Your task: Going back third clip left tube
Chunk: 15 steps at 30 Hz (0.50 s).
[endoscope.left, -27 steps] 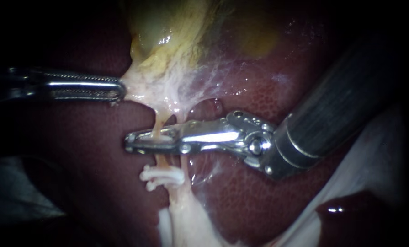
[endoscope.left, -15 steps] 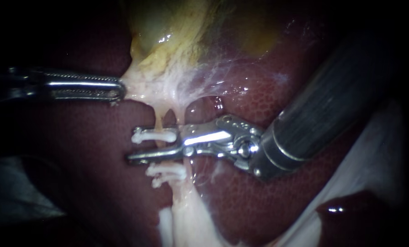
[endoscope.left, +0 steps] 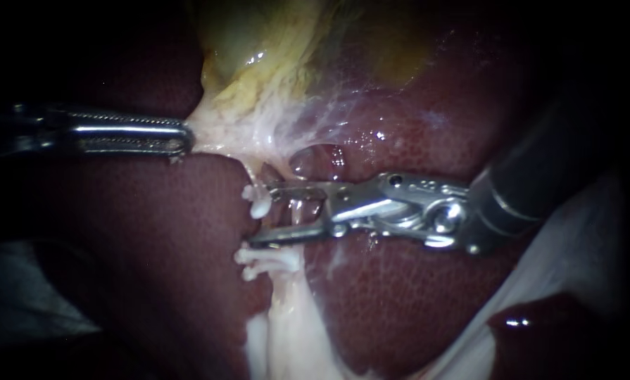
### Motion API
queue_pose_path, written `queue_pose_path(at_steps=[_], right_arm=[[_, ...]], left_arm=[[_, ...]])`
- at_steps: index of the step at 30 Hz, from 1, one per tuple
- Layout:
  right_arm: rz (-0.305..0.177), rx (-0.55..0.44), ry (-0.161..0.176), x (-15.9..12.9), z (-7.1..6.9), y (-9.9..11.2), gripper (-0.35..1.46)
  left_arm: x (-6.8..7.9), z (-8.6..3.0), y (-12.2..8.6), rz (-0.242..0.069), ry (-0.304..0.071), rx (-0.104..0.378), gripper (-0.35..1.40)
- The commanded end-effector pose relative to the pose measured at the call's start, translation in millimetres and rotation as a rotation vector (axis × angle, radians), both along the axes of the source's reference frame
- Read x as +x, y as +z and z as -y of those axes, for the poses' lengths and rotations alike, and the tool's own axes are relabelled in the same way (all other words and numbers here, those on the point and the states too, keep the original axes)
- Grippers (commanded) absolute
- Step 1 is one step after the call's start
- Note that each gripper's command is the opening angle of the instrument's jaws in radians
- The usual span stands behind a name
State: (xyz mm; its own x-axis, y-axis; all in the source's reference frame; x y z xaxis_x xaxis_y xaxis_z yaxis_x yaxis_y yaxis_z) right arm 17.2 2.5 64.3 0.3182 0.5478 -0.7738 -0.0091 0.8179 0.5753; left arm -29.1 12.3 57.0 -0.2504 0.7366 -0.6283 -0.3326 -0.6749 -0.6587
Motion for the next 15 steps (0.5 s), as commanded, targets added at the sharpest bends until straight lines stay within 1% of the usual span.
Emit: queue_pose_path(at_steps=[1, 4, 9, 11, 13, 15], right_arm=[[-0.006, -0.026, -0.015, -0.8, 0.1, -0.7, 0.50], [-0.020, -0.105, -0.040, -3.8, 0.2, -3.0, 0.50], [-0.022, -0.196, -0.063, -8.3, 0.1, -6.2, 0.50], [-0.011, -0.217, -0.082, -9.9, 0.0, -7.4, 0.50], [0.012, -0.227, -0.108, -11.1, -0.3, -8.5, 0.50], [0.032, -0.233, -0.124, -11.9, -0.6, -9.1, 0.50]], left_arm=[[0.1, 0.0, -0.1, 0.001, 0.001, 0.000, -0.35], [0.1, 0.0, -0.1, 0.001, 0.001, 0.000, -0.35], [0.1, 0.0, -0.1, 0.001, 0.001, 0.000, -0.35], [0.1, 0.0, -0.1, 0.001, 0.001, 0.000, -0.35], [0.1, 0.0, -0.1, 0.001, 0.001, 0.000, -0.35], [0.1, -0.1, -0.1, 0.001, 0.001, 0.000, -0.35]])
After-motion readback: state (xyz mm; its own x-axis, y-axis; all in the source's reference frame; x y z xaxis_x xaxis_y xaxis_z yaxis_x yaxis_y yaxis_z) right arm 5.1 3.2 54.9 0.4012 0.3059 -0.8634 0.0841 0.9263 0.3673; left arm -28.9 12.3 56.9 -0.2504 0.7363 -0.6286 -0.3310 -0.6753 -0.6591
